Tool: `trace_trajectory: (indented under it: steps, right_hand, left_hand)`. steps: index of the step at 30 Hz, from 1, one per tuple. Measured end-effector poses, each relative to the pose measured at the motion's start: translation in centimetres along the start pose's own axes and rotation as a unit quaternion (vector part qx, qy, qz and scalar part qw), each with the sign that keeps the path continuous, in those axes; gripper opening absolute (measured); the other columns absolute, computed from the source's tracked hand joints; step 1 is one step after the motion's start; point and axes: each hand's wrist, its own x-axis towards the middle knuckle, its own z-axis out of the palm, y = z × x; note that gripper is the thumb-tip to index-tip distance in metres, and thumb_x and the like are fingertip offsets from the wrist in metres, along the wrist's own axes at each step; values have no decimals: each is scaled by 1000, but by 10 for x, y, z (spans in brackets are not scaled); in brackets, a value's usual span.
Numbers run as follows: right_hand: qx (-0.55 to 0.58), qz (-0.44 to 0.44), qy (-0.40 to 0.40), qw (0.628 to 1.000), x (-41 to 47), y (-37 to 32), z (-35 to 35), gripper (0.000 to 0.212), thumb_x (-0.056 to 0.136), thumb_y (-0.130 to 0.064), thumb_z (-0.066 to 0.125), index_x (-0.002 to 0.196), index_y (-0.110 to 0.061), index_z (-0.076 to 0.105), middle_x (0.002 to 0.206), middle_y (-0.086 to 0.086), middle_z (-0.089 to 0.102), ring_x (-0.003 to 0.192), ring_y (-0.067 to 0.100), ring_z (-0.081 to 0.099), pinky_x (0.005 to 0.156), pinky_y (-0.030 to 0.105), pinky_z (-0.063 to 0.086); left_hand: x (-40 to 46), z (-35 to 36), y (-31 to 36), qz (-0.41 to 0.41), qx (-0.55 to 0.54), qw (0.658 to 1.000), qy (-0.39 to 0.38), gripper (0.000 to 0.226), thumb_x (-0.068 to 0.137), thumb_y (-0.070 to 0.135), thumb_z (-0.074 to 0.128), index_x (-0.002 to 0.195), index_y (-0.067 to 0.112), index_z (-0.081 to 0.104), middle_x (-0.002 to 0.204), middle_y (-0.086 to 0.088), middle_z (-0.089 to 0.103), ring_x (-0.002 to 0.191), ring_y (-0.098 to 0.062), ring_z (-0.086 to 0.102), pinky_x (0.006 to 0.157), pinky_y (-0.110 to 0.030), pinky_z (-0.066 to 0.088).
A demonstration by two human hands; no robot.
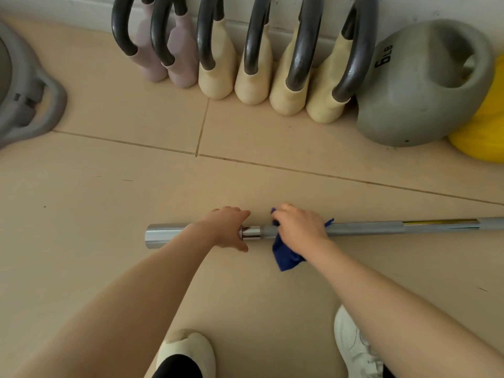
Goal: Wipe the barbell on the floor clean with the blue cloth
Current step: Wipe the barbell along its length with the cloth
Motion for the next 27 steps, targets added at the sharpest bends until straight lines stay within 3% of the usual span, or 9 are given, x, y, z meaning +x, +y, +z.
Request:
trace_trajectory:
  steps: [4, 8, 12, 15, 18, 22, 25, 27]
  right_hand:
    - [-24, 109, 25, 993, -6, 17, -5, 24, 90, -6, 43, 104, -14, 61, 111, 7, 54, 93, 34, 61, 71, 34, 46]
    - [4, 59, 5, 998, -7, -39, 7, 24, 93, -9, 42, 110, -11, 59, 113, 8, 50, 93, 34, 61, 63, 35, 41]
    - [-13, 0, -5, 1000, -6, -15, 3, 25, 91, -12, 45, 114, -15, 56, 114, 8, 50, 96, 35, 60, 68, 36, 42]
    - [-58, 53, 4, 997, -15, 20, -7, 21, 91, -13, 45, 108, -16, 57, 113, 6, 52, 95, 33, 62, 71, 35, 46]
    - [-57, 95, 45, 993, -15, 8, -5, 25, 92, -6, 41, 112, -11, 55, 115, 8, 52, 93, 33, 63, 68, 35, 46]
    - [7, 31, 31, 999, -12, -38, 7, 34, 92, -5, 43, 126, -7, 43, 133, 13, 39, 97, 33, 58, 63, 37, 46]
    - [20, 1, 53, 998, -10, -18, 2, 33, 94, -12, 42, 127, -14, 43, 133, 8, 41, 102, 31, 56, 68, 35, 47]
    - [-34, 25, 74, 996, -9, 13, 0, 34, 92, -13, 42, 126, -16, 45, 129, 7, 44, 102, 29, 58, 70, 35, 47]
  left_hand:
    - [-1, 3, 0, -11, 14, 1000, 21, 86, 73, 49, 72, 142, 20, 30, 131, -1, 52, 123, -22, 46, 98, -34, 38]
    - [-2, 1, 4, -17, 18, 999, 26, 87, 72, 47, 74, 142, 19, 30, 130, -2, 53, 122, -22, 47, 97, -33, 39]
    - [-4, 2, 4, -22, 14, 999, 33, 87, 73, 48, 72, 142, 20, 29, 129, -2, 54, 121, -22, 47, 96, -33, 38]
    - [-7, 4, 1, -23, -13, 998, 53, 89, 74, 47, 72, 145, 22, 25, 135, 0, 48, 127, -21, 41, 101, -32, 34]
    - [-9, 1, -4, -17, -18, 996, 91, 92, 74, 46, 71, 147, 22, 21, 150, 4, 31, 138, -18, 27, 108, -33, 29]
    - [-9, -11, -8, -45, -48, 991, 115, 89, 77, 44, 70, 148, 22, 19, 152, 2, 28, 139, -20, 24, 109, -37, 28]
    - [-7, -16, -8, -80, -101, 981, 148, 78, 80, 41, 69, 144, 20, 29, 144, -2, 37, 132, -22, 33, 103, -37, 36]
    - [-6, -15, -8, -101, -126, 965, 205, 57, 85, 36, 64, 135, 18, 43, 132, -3, 45, 123, -22, 41, 90, -35, 43]
